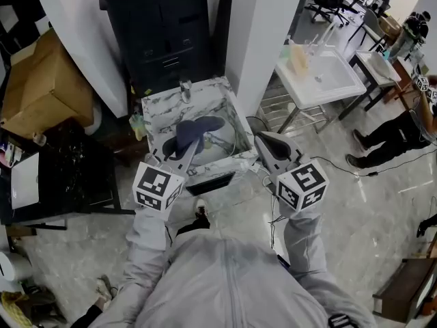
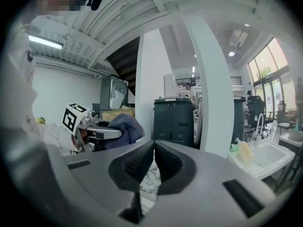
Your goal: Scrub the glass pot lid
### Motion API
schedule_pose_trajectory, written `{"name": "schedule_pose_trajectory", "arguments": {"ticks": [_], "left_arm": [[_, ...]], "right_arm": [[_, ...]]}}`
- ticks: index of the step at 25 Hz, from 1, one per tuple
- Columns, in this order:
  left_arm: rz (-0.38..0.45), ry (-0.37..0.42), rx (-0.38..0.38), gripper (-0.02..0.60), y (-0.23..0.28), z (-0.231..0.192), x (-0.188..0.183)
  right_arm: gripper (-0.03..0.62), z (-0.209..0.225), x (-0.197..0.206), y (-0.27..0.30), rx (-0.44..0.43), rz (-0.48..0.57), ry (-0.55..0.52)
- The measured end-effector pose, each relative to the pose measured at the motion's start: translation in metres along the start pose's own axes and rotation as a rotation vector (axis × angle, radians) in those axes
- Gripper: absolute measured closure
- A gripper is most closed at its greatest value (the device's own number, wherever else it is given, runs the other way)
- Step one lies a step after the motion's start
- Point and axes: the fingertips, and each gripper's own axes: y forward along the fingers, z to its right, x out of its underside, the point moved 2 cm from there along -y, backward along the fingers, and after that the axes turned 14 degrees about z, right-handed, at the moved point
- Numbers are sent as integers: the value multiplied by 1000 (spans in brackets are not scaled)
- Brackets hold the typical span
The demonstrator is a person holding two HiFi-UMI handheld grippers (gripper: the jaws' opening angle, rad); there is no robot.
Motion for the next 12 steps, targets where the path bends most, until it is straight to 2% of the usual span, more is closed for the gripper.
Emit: {"name": "schedule_pose_trajectory", "arguments": {"ticks": [8,12], "left_arm": [[-20,-15,19,505,27,-40,16],[-58,8,27,503,32,-60,29]], "right_arm": [[563,23,11,39,34,-33,10],[563,27,18,57,49,-59,19]]}}
